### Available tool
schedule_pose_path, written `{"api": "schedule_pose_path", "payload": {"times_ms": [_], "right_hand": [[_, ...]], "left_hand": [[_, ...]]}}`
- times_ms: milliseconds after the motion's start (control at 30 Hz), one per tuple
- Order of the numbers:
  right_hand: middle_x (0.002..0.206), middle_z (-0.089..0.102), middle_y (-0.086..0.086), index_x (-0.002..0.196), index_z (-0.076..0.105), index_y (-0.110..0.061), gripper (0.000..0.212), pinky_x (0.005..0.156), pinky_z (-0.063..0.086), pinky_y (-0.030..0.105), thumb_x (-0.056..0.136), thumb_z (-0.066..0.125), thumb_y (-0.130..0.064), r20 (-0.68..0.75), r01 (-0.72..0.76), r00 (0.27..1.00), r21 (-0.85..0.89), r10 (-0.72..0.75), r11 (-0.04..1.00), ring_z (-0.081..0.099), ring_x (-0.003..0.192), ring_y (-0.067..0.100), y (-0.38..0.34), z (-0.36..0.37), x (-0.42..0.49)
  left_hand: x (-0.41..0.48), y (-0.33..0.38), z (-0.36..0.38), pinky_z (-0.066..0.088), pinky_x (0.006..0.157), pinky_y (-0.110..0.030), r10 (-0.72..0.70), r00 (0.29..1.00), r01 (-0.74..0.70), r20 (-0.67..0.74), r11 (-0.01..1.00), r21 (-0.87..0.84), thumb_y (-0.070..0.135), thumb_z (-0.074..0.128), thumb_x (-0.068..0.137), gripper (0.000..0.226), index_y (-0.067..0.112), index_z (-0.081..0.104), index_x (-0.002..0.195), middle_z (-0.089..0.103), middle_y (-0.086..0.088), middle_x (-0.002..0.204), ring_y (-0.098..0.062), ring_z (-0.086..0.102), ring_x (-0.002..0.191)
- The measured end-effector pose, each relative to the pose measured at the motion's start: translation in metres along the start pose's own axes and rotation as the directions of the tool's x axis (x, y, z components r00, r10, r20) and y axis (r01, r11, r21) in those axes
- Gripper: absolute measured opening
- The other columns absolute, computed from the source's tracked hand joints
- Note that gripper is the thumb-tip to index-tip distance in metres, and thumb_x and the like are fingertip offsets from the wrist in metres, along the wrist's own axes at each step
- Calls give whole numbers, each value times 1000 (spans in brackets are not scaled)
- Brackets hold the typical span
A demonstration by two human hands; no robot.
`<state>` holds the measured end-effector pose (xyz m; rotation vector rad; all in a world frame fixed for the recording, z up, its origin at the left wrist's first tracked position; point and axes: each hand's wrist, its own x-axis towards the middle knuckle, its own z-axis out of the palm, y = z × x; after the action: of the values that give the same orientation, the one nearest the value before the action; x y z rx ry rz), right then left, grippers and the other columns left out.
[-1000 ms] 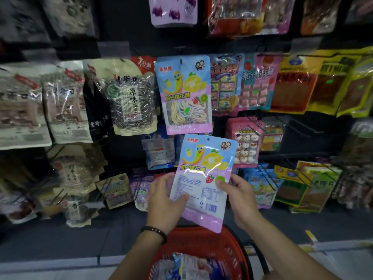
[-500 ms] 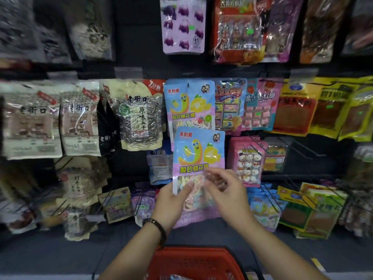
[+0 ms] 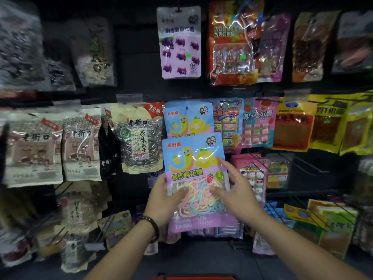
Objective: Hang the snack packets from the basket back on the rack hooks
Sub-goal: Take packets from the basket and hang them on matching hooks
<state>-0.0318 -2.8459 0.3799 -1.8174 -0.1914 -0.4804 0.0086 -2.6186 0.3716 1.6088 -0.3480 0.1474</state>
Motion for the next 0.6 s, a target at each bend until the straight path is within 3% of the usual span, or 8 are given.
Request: {"api": "schedule_pose_path", "payload": {"times_ms": [67, 133, 200, 300, 400, 467, 533, 600], "right_hand": [[153, 43, -37, 152, 40, -60, 89, 112, 51, 30, 91, 82, -10, 5, 29, 1000, -28, -28, 999, 45, 134, -17, -8, 0, 12], [154, 41, -34, 154, 37, -58, 90, 94, 54, 12, 91, 82, -12, -4, 52, 999, -73, -53, 996, 46, 116, -31, -16, 3, 25], [158, 38, -27, 158, 35, -52, 90, 76, 53, 2, 93, 81, -12, -9, 63, 998, -122, -65, 991, 54, 108, -30, -25, 5, 40], [168, 33, -18, 161, 29, -51, 90, 77, 59, 11, 95, 79, -16, -6, 68, 997, -202, -71, 977, 64, 121, 35, -34, 3, 65], [168, 31, -21, 160, 25, -55, 94, 79, 67, 33, 94, 80, -15, -11, 76, 997, -219, -80, 973, 65, 114, 48, -39, 1, 86], [168, 31, -21, 161, 25, -53, 96, 86, 63, 44, 93, 80, -13, -16, 84, 996, -209, -89, 974, 66, 115, 44, -43, 0, 94], [170, 32, -15, 162, 26, -50, 95, 91, 58, 38, 94, 80, -11, -18, 89, 995, -206, -95, 974, 64, 121, 22, -47, 1, 99], [170, 32, -13, 163, 28, -47, 94, 86, 62, 31, 94, 79, -8, -10, 90, 996, -192, -93, 977, 64, 113, -3, -50, 1, 103]], "left_hand": [[14, 8, -2, 58, 99, -45, 107, 994, -104, -33, 991, 86, 12, 77, 93, 76, 46, 37, 148, 67, 10, 139, -14, 66, 126], [27, 19, -3, 58, 101, -45, 186, 982, -185, 4, 973, 138, 11, 69, 99, 89, 59, 19, 154, 46, 12, 160, -5, 58, 134], [41, 32, -5, 63, 86, -29, 232, 972, -237, 49, 952, 196, 9, 62, 103, 82, 54, 21, 158, 30, 16, 167, 21, 60, 109], [65, 50, -6, 54, 67, -9, 215, 973, -228, 81, 948, 224, 7, 59, 104, 73, 44, 30, 160, 28, 16, 168, 34, 51, 72], [83, 64, -8, 47, 61, 0, 215, 970, -238, 114, 938, 253, 6, 60, 104, 74, 40, 28, 161, 26, 16, 167, 36, 46, 66], [89, 71, -9, 46, 61, 1, 220, 968, -247, 123, 930, 272, 6, 64, 101, 78, 38, 27, 162, 25, 17, 165, 42, 44, 75], [96, 73, -10, 49, 63, -1, 232, 965, -258, 123, 922, 290, 7, 74, 95, 87, 40, 29, 162, 27, 17, 163, 42, 45, 84], [102, 70, -12, 58, 70, -13, 245, 961, -273, 128, 914, 300, 10, 82, 89, 96, 45, 29, 160, 27, 17, 165, 29, 54, 101]]}}
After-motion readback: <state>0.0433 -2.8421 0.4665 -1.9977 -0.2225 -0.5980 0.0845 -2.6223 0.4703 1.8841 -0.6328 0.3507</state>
